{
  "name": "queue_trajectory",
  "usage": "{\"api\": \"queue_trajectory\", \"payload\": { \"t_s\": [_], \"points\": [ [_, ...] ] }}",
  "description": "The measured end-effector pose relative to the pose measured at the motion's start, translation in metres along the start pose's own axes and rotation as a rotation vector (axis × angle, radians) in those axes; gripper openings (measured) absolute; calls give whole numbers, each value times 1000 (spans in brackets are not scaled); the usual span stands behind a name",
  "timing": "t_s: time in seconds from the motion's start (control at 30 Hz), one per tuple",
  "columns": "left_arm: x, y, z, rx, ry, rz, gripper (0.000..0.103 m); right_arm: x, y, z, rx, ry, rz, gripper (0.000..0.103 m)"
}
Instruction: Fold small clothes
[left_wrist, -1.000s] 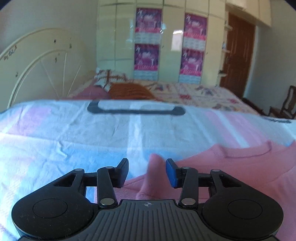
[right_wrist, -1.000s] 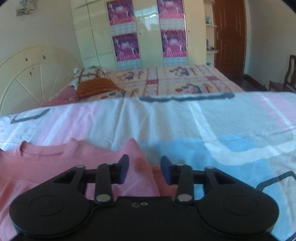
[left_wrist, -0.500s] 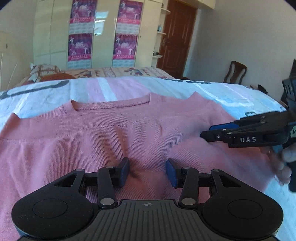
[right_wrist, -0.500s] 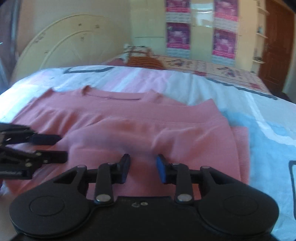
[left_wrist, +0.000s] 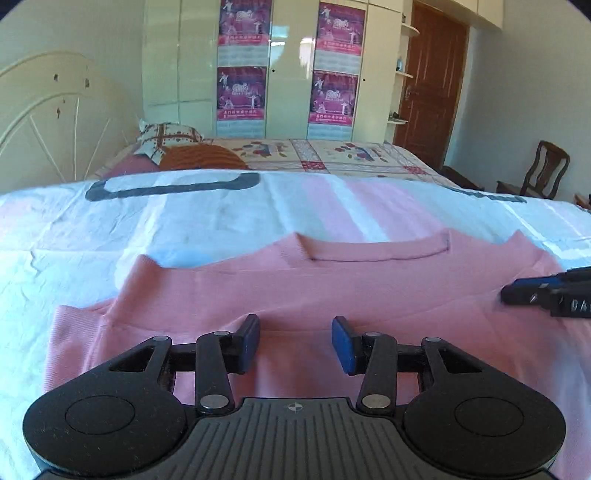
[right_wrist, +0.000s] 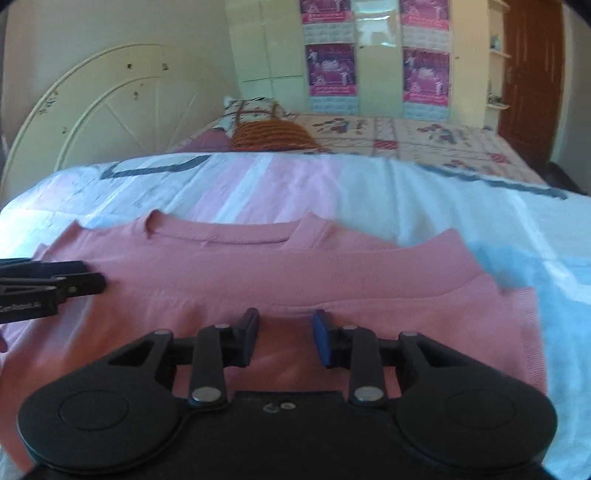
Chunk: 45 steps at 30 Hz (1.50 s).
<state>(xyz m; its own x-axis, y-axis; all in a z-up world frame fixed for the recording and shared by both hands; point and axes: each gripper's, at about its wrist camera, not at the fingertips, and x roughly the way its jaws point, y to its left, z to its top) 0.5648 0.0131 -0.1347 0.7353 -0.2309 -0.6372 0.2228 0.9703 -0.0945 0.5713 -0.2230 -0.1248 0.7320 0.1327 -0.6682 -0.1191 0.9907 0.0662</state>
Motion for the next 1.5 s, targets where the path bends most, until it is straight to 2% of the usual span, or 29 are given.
{"api": "queue_trajectory", "payload": {
  "t_s": [0.03,0.07,0.13,0.2,0.3,0.33,0.37,0.43,0.5,0.57,0.67,0.7,0.77,0.83,0.93,1.07,1.13,1.17,1.23,1.3,1.37,1.5],
  "points": [
    [2,2,1,-14,0,-13,45,1,-3,2,12,-2,5,27],
    [4,-4,2,19,-2,-4,45,4,-3,3,22,3,31,33],
    [10,-15,7,80,-10,28,45,13,7,3,-49,7,29,35],
    [15,-3,12,28,-8,52,45,19,8,6,-105,-6,-14,32],
    [14,39,11,-54,-3,128,45,19,-41,14,34,-1,-178,31],
    [13,52,9,-72,-3,118,45,17,-57,13,63,6,-186,30],
    [11,57,9,-82,1,108,45,13,-67,12,72,12,-155,30],
    [0,51,13,-93,-15,130,45,4,-63,16,48,29,-147,34],
    [-18,28,12,-90,-54,48,45,-16,-45,14,35,-26,-98,36],
    [-33,-9,5,-42,-73,-20,45,-31,-16,6,9,-40,9,35],
    [-43,-53,-12,-31,-45,-118,46,-44,32,-16,-83,-32,121,31],
    [-39,-67,-19,6,-17,-121,48,-42,43,-24,-110,-10,131,32],
    [-29,-79,-31,34,21,-82,48,-30,58,-40,-199,26,76,33],
    [-31,-75,-32,37,23,-63,49,-32,62,-47,-250,-5,57,33],
    [-49,-54,-33,59,3,7,49,-46,42,-34,-166,-6,84,36],
    [-71,9,-53,10,37,120,49,-57,-6,-46,-98,28,-45,36],
    [-86,36,-67,-34,32,144,49,-60,-32,-56,-68,70,-153,34],
    [-91,42,-73,-42,35,165,49,-64,-44,-60,-45,74,-179,34],
    [-102,41,-80,-44,30,184,49,-70,-54,-65,10,79,-181,34],
    [-116,27,-82,-66,0,155,49,-82,-38,-63,-18,43,-202,35],
    [-122,0,-84,-43,-20,124,49,-100,-14,-63,-22,-22,-134,37],
    [-114,-50,-92,1,2,56,50,-92,42,-73,-72,19,3,35]
  ]
}}
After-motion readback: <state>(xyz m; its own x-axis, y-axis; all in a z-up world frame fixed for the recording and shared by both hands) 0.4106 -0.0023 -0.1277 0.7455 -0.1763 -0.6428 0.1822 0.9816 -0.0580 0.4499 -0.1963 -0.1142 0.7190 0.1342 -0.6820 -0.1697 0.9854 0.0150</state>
